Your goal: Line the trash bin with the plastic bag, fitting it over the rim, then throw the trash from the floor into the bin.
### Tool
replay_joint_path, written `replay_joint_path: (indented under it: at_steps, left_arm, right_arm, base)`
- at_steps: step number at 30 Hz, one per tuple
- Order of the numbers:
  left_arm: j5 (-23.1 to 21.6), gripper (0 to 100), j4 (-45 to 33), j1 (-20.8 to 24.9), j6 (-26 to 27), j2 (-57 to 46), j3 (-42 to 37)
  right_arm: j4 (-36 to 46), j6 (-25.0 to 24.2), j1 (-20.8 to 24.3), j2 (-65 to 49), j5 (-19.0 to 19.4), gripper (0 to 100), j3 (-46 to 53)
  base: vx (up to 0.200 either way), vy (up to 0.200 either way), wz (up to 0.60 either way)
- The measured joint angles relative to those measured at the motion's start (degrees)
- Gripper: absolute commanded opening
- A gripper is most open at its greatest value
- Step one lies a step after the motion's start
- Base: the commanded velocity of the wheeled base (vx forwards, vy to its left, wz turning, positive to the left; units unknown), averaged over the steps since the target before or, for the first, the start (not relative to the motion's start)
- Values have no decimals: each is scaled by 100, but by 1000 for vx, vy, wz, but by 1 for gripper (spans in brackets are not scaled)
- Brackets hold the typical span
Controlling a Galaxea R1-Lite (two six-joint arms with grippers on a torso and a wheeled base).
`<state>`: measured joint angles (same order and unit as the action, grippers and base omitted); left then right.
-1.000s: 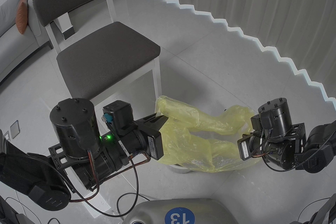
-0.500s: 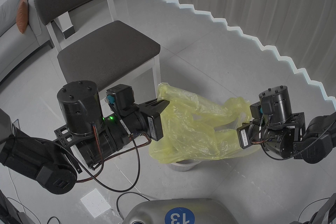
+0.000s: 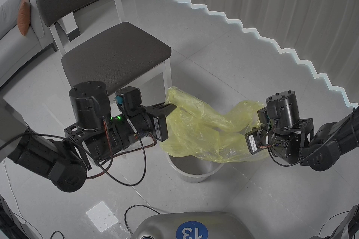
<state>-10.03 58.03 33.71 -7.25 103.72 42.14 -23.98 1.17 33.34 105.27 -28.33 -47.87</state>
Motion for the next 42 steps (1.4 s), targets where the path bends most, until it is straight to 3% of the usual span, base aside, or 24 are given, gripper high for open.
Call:
replay_joint_path:
  at_steps: [8, 17, 31, 42]
  left_arm:
    - [-69, 0, -761, -171, 0, 246, 705]
    - [-145, 0, -747, -157, -44, 375, 728]
    - [-189, 0, 16, -17, -271, 758, 538]
    - [-357, 0, 427, -152, -511, 1370, 549]
  right_arm:
    - [-473, 191, -82, 324, 11, 0, -46]
    - [-517, 216, -138, 542, 28, 0, -89]
    - [-506, 310, -232, 667, 48, 0, 46]
    - [-541, 290, -256, 837, 48, 0, 66]
  base:
    - [0, 0, 0]
    - [0, 0, 0]
    - [0, 0, 0]
    - [0, 0, 0]
